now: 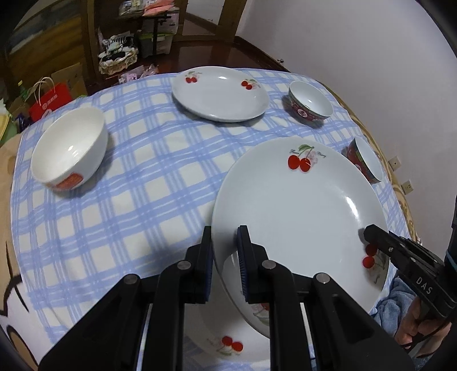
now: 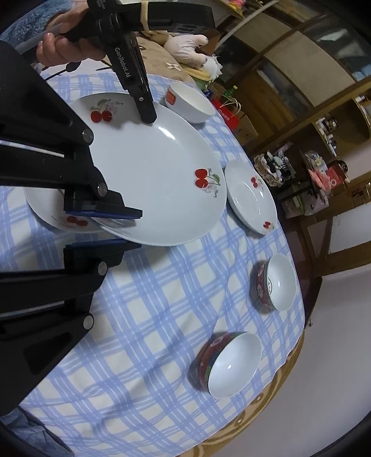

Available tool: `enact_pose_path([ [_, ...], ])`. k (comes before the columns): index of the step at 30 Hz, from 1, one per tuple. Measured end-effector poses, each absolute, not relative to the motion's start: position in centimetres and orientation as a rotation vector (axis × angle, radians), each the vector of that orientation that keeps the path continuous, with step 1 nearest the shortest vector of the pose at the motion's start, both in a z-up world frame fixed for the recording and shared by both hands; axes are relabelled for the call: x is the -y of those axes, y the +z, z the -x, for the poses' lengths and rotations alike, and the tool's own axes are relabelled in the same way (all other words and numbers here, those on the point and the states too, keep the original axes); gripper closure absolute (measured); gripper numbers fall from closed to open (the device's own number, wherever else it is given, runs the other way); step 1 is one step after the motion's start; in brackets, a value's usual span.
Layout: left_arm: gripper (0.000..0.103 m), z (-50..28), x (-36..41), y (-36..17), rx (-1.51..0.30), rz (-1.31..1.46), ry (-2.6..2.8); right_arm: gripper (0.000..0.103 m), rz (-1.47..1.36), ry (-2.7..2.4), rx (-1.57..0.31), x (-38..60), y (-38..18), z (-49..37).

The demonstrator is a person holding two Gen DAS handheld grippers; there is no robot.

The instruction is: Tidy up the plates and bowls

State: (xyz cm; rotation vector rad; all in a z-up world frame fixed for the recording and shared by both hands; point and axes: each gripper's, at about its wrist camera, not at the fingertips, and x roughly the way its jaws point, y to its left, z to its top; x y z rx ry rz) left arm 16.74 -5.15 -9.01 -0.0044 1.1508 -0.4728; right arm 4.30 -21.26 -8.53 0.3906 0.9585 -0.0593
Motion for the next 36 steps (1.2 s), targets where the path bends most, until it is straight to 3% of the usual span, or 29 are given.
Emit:
enact_pose_path([
  [36, 0.086, -13.1, 1.0, -13.4, -1.234, 0.014, -0.362, 0.089, -0.294, -0.017, -1.059, 16.5, -11.9, -3.5],
])
